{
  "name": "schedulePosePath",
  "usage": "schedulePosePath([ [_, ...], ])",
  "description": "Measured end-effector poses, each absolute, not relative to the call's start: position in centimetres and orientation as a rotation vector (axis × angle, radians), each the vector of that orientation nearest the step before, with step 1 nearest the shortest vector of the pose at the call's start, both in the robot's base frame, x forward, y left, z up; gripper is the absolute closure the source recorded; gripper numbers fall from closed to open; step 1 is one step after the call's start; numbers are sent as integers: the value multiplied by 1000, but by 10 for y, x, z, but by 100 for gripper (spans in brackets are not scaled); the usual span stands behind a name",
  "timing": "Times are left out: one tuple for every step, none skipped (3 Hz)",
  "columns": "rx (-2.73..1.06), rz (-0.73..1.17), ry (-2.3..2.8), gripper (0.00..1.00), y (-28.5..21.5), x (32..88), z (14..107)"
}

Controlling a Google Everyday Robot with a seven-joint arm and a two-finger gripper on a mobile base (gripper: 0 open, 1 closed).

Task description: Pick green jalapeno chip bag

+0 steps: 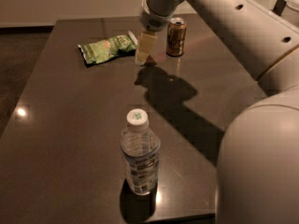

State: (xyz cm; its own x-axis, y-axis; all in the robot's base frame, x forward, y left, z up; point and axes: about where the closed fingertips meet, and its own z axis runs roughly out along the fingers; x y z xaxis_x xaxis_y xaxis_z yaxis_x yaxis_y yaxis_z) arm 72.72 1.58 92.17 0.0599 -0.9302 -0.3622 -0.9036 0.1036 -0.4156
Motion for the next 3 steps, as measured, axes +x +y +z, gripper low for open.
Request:
schedulePosePath([
  [-1770, -34, 1821, 0, 35, 734, 905],
  [-1731, -6, 1819, 0, 56, 745, 892],
  [-1686, 27, 1842, 0, 70, 756, 885],
])
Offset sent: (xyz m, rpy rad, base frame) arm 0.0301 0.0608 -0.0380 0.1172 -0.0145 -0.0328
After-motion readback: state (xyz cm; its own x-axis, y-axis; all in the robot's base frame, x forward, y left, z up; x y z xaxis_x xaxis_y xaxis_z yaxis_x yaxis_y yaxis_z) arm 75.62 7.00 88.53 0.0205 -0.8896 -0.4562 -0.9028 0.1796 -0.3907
